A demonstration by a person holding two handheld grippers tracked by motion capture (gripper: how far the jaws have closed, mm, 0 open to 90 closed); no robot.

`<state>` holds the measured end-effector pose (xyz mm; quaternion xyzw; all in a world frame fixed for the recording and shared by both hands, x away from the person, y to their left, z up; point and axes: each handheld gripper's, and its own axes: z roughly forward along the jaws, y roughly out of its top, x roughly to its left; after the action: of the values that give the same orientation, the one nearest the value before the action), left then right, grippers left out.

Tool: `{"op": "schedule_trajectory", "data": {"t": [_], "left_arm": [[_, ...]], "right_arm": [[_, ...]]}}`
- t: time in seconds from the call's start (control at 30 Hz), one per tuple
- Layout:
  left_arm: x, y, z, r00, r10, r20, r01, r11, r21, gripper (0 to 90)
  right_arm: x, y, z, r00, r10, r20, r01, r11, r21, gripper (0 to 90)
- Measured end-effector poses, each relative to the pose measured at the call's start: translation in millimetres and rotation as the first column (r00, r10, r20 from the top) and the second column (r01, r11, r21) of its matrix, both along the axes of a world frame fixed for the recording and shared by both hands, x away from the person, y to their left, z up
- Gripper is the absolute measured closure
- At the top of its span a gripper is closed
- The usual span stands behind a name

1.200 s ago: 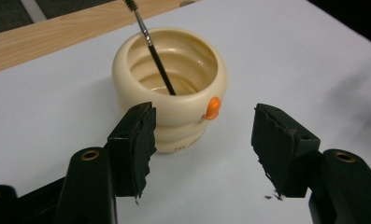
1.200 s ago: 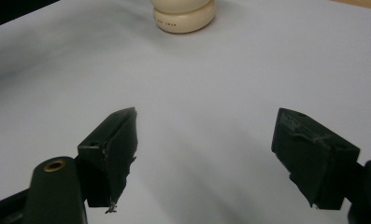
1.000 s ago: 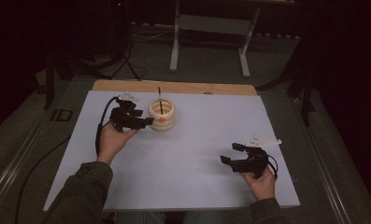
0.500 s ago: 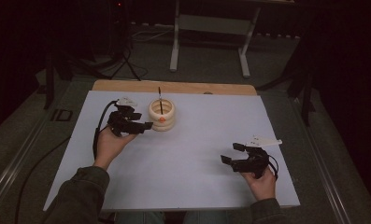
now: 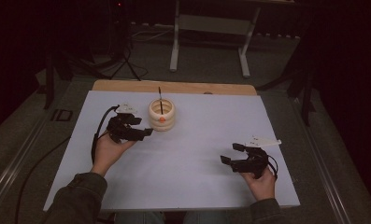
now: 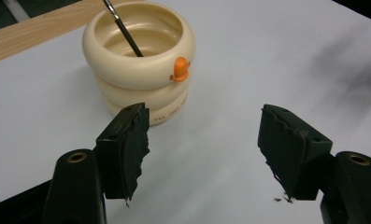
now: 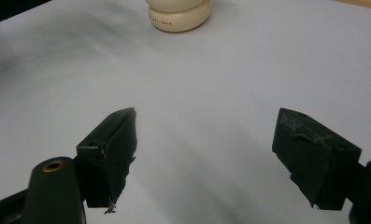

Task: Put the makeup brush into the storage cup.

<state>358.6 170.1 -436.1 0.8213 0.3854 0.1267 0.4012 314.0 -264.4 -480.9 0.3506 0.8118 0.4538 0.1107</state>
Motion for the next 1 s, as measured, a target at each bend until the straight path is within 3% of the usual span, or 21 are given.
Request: {"op": "schedule_trajectory", "data": {"t": [0.4,1.0], "left_arm": [[-17.6,6.7,-11.3,0.9999,-0.013,0.001,0.013,0.9998,0.012,31.2],[-43.4,12.2,-27.4,0.9997,-0.023,0.012,0.023,0.9997,-0.013,29.3]], "right_arm": [[-0.4,1.5,-1.0,1.0000,-0.001,-0.002,0.001,1.000,-0.004,21.7],[-0.6,2.7,-3.6,0.9999,0.001,-0.010,-0.001,1.000,-0.012,21.6]]}}
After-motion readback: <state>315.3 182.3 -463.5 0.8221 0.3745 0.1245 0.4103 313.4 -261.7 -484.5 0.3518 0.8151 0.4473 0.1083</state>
